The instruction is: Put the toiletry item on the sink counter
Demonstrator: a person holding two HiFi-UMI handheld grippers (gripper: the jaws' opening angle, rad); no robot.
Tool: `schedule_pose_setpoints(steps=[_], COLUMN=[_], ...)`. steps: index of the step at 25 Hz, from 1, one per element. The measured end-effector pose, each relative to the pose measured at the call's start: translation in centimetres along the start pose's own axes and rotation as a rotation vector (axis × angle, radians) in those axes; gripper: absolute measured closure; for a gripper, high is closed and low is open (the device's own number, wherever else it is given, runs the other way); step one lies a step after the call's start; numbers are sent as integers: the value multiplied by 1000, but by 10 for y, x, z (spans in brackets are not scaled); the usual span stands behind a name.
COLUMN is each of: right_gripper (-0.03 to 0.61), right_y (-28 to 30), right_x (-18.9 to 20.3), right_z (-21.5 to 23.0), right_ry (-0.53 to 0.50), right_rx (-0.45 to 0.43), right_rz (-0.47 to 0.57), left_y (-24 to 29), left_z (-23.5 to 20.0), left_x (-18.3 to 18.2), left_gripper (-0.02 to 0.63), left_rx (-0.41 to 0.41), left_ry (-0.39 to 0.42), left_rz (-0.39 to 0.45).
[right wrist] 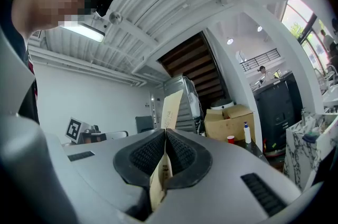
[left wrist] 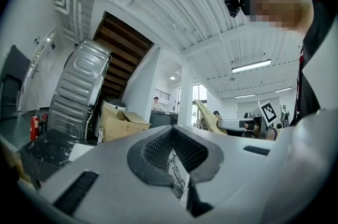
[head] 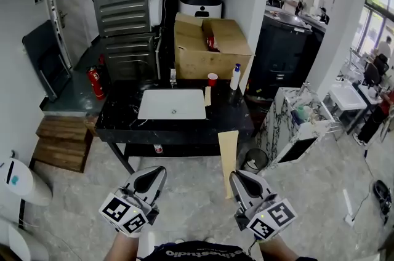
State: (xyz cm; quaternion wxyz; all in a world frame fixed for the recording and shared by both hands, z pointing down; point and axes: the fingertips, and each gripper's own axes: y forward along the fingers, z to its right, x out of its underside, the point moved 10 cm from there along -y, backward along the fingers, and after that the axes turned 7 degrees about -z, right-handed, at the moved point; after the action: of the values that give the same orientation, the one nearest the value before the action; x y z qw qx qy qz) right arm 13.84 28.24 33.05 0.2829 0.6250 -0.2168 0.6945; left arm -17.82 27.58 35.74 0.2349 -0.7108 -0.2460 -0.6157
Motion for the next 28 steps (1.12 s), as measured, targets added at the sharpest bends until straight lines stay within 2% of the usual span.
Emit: schedule_pose_setpoints(steps=[11, 22, 28], right_gripper=[537, 537, 537], right_y=[-13, -35, -25], right_x=[3, 12, 19], right_z=[22, 71, 94], right_ry=[3, 32, 69], right_rx=[-22, -53, -59], right_rz=[-11, -7, -23], left_y=[14, 48, 67], left_z=[20, 63, 56], left_x=[5, 13, 15], left_gripper=[600, 600, 600], left_rx=[-20, -42, -48], left_ry=[-4, 58, 66], left_rz=[-3, -35, -56])
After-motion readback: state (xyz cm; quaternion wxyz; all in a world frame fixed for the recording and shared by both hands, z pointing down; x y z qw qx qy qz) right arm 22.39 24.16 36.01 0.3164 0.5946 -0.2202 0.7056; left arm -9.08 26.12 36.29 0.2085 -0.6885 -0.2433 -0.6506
